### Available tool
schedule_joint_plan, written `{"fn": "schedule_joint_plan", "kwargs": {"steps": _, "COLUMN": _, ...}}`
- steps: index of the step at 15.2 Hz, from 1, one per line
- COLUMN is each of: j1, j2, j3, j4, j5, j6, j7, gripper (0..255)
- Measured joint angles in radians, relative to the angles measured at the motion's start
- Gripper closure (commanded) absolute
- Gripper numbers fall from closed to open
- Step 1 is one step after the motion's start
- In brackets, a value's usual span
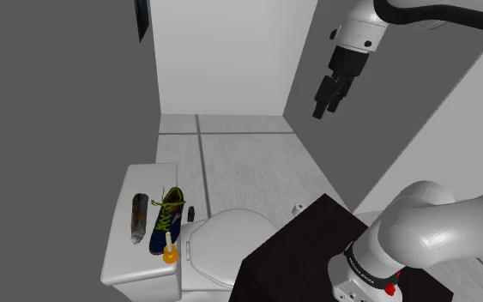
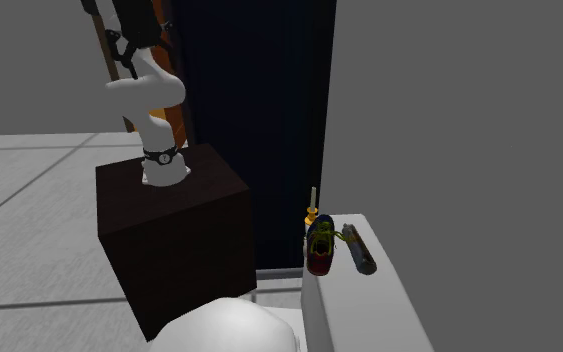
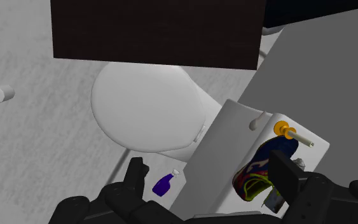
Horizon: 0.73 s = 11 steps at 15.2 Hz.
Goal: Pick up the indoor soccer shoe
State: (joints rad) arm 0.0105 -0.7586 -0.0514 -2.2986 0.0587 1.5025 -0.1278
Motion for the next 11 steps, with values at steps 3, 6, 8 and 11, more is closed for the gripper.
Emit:
{"fn": "schedule_joint_plan", "kwargs": {"steps": 3, "j1": 0.007, "j2": 0.017, "j3": 0.016, "j4": -0.016, "j5": 0.010, "j6": 0.037, "j7": 0.013, "gripper": 0}}
{"fn": "schedule_joint_plan", "kwargs": {"steps": 6, "j1": 0.022, "j2": 0.035, "j3": 0.056, "j4": -0.075, "j5": 0.032, "j6": 0.126, "j7": 0.044, "gripper": 0}}
{"fn": "schedule_joint_plan", "kwargs": {"steps": 8, "j1": 0.033, "j2": 0.077, "j3": 0.081, "j4": -0.094, "j5": 0.045, "j6": 0.195, "j7": 0.062, "gripper": 0}}
{"fn": "schedule_joint_plan", "kwargs": {"steps": 11, "j1": 0.047, "j2": 0.129, "j3": 0.118, "j4": -0.126, "j5": 0.061, "j6": 0.291, "j7": 0.088, "gripper": 0}}
